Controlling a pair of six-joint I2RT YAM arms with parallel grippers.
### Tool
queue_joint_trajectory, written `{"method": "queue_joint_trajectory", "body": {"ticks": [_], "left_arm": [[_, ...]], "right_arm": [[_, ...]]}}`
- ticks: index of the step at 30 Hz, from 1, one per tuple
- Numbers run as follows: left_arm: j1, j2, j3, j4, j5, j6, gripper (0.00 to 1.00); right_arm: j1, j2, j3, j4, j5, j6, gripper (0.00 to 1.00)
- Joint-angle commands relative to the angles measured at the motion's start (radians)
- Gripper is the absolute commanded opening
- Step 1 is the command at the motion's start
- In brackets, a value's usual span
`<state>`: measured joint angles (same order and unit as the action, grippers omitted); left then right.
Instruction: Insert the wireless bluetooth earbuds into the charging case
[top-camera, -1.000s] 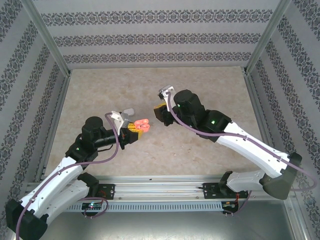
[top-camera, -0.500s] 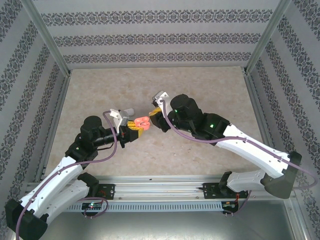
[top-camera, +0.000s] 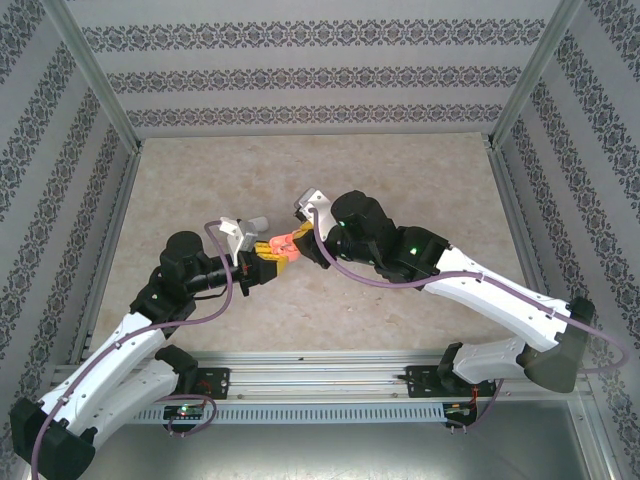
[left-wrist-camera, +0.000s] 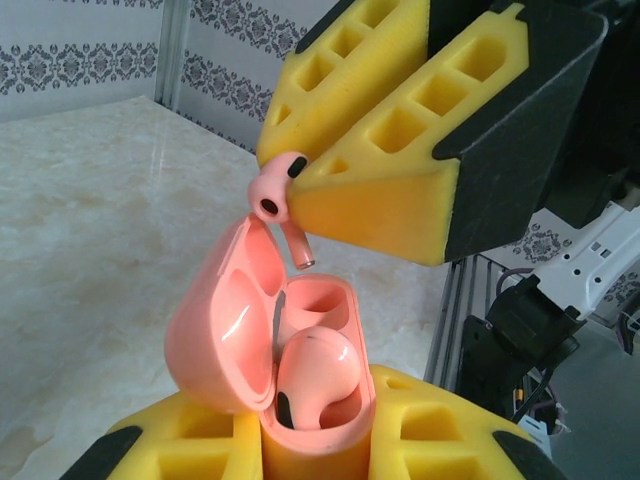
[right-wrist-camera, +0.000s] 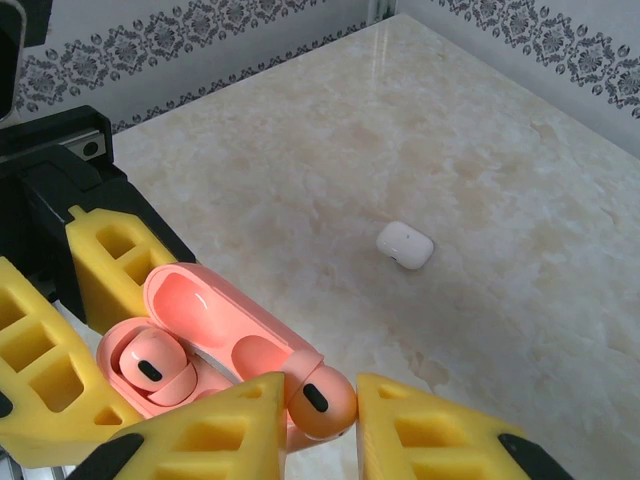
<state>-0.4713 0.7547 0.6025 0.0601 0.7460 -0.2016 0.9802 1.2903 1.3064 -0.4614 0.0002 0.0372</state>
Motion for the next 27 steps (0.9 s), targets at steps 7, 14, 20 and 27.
{"method": "queue_joint_trajectory", "body": {"ticks": [7, 14, 20, 27], "left_arm": [[-0.002, 0.004, 0.031, 0.091, 0.033, -0.052, 0.01], [-0.002, 0.014, 0.031, 0.116, 0.033, -0.069, 0.01], [-0.001, 0.021, 0.03, 0.136, 0.033, -0.084, 0.01], [-0.001, 0.03, 0.024, 0.163, 0.033, -0.1, 0.01]], "right_arm": [[0.018, -0.019, 0.005, 0.01, -0.056, -0.079, 0.22], [0.021, -0.026, -0.015, 0.007, -0.066, -0.11, 0.23], [0.021, -0.043, -0.039, 0.002, -0.063, -0.129, 0.22], [0.021, -0.057, -0.05, 0.0, -0.086, -0.138, 0.23]]}}
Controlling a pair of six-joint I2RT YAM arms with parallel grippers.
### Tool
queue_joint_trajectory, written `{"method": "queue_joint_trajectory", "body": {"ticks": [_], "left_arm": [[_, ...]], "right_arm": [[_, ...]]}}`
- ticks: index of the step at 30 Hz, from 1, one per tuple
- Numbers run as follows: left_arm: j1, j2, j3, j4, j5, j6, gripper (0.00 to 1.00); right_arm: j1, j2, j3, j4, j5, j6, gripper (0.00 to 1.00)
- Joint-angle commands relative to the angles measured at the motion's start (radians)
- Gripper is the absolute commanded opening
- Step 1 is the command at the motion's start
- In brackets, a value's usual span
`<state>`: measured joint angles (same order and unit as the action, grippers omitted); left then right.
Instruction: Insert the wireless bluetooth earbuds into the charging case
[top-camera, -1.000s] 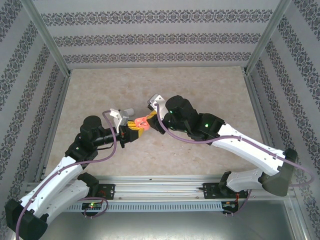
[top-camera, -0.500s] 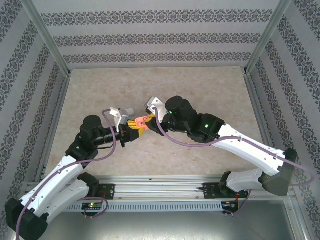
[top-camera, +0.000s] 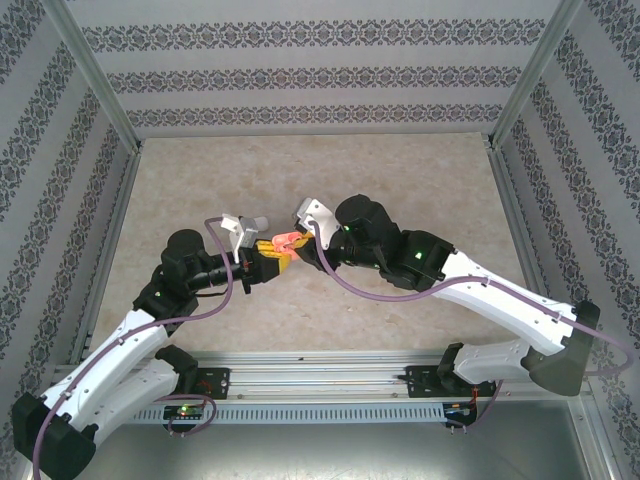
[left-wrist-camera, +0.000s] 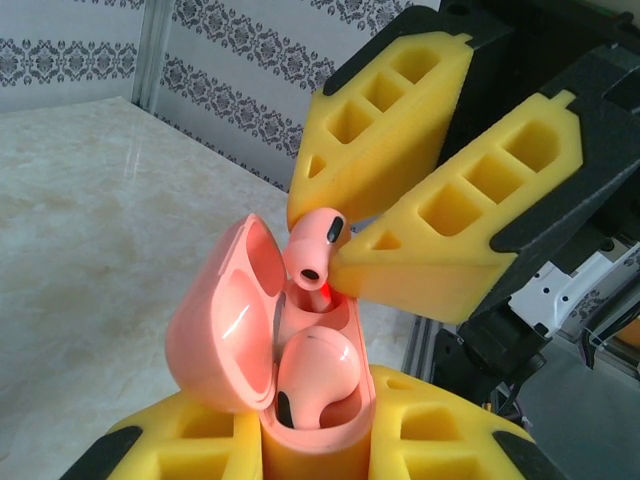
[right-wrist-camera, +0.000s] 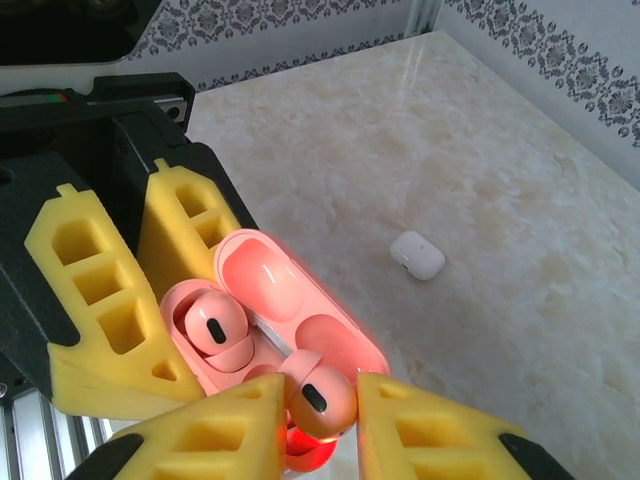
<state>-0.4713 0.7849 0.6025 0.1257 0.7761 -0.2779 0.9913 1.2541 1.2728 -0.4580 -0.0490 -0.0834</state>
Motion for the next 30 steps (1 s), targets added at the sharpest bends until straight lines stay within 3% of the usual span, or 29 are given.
{"method": "queue_joint_trajectory", "body": {"ticks": [1, 18, 30], "left_arm": [[-0.001, 0.003, 0.026, 0.1, 0.002, -0.027, 0.01], [-0.002, 0.026, 0.038, 0.107, 0.0, -0.032, 0.01], [-0.001, 0.033, 0.04, 0.114, 0.004, -0.033, 0.01]], "right_arm": [[0.01, -0.021, -0.016, -0.007, -0.042, -0.019, 0.23], [0.017, -0.032, -0.018, -0.053, -0.099, -0.02, 0.28], [0.017, -0.066, -0.01, -0.038, -0.044, 0.03, 0.39]]}}
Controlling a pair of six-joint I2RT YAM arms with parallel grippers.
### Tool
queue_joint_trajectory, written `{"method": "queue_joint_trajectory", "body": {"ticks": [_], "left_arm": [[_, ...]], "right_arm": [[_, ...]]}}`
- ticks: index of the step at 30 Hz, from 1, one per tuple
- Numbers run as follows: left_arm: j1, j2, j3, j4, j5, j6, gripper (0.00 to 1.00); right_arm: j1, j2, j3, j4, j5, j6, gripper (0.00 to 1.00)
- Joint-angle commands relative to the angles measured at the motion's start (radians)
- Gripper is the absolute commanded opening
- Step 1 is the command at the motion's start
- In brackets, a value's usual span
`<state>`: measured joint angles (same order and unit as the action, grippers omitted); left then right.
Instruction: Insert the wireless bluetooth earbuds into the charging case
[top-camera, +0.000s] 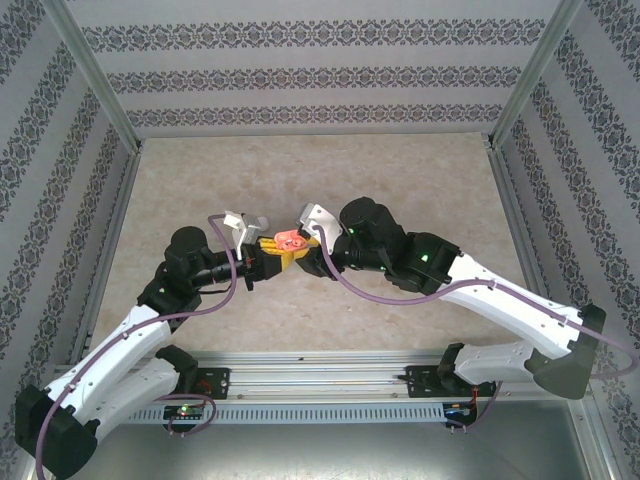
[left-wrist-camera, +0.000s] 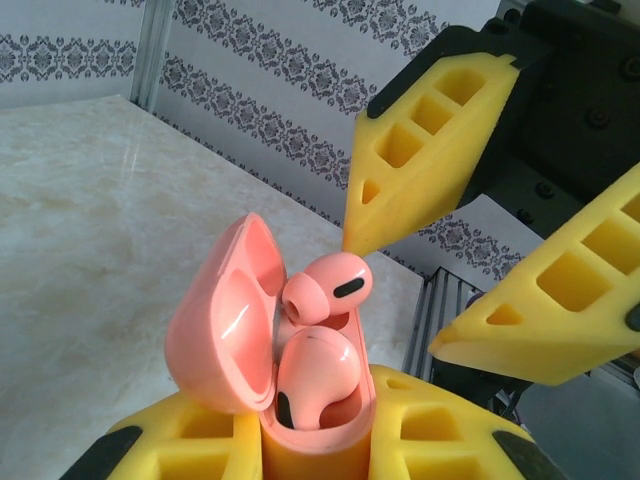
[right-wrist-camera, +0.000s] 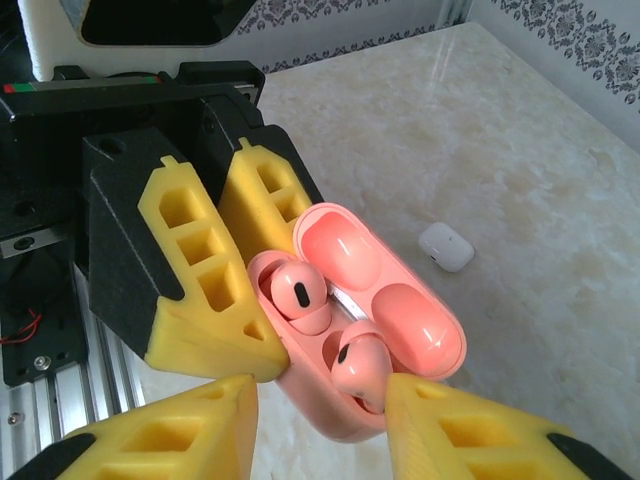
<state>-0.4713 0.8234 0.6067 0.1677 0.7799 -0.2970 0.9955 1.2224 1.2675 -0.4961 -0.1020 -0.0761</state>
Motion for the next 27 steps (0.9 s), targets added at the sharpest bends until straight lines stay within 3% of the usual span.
{"method": "queue_joint_trajectory", "body": {"ticks": [1, 12, 18, 27], "left_arm": [[-0.001, -0.006, 0.035, 0.074, 0.001, -0.015, 0.01], [-0.001, -0.009, 0.031, 0.083, 0.014, -0.007, 0.01], [-0.001, -0.007, 0.033, 0.111, 0.038, 0.008, 0.01], [-0.001, 0.023, 0.056, 0.126, 0.074, 0.019, 0.01]], "right_arm": [[0.012, -0.038, -0.003, 0.004, 0.013, 0.029, 0.4], [-0.042, -0.075, 0.057, 0.005, 0.006, 0.171, 0.48], [-0.175, -0.087, 0.036, 0.069, -0.203, 0.356, 0.49], [-0.185, -0.053, 0.001, 0.102, -0.317, 0.433, 0.48]]}}
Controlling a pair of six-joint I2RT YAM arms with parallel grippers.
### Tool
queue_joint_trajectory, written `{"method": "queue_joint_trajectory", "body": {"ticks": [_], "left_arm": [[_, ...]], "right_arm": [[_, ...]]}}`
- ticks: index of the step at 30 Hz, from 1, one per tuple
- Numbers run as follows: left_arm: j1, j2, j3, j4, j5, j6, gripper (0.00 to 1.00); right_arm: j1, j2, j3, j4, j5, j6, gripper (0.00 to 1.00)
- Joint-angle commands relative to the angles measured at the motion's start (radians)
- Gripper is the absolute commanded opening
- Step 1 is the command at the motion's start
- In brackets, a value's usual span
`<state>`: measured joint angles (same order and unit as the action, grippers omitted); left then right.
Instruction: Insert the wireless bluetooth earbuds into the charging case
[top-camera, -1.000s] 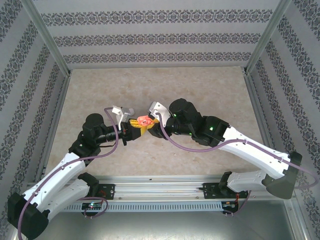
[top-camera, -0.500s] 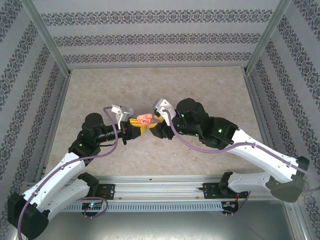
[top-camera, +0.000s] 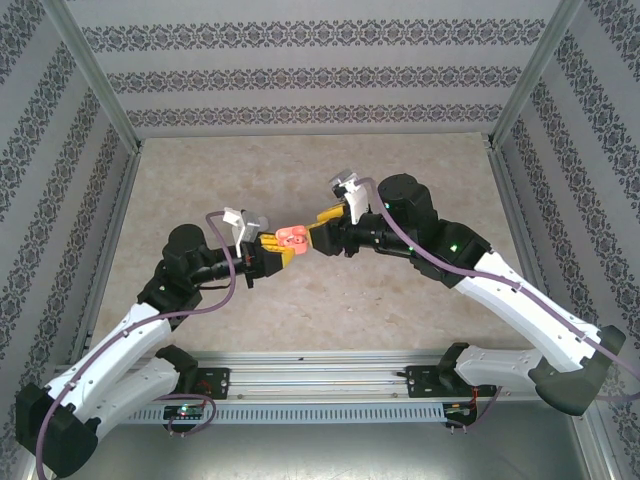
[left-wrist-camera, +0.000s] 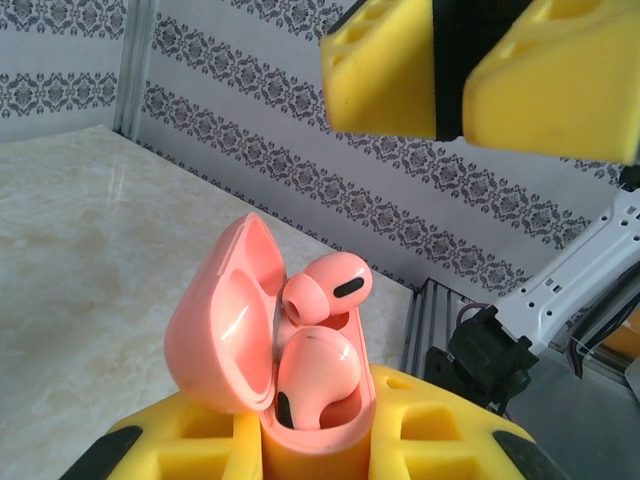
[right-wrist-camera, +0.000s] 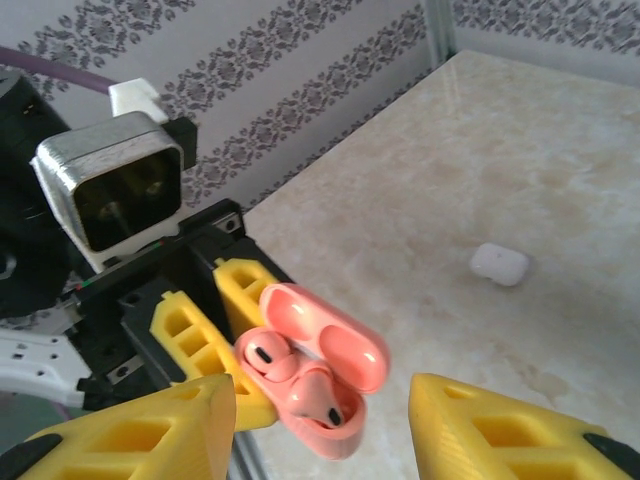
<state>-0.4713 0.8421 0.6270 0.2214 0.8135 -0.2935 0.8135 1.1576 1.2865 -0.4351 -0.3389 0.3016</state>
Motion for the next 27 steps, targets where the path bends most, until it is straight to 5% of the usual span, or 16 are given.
{"method": "queue_joint_trajectory", "body": {"ticks": [1, 11, 27], "left_arm": [[-0.002, 0.007, 0.036, 0.074, 0.042, 0.016, 0.01], [-0.002, 0.011, 0.037, 0.084, 0.047, 0.01, 0.01], [-0.001, 0.015, 0.034, 0.08, 0.047, 0.009, 0.01]], "right_arm": [[-0.003, 0.016, -0.019, 0.049, -0.099, 0.061, 0.47], [-0.003, 0.033, -0.029, 0.031, -0.111, 0.048, 0.36], [-0.015, 0.067, -0.035, -0.029, -0.073, 0.002, 0.35]]}}
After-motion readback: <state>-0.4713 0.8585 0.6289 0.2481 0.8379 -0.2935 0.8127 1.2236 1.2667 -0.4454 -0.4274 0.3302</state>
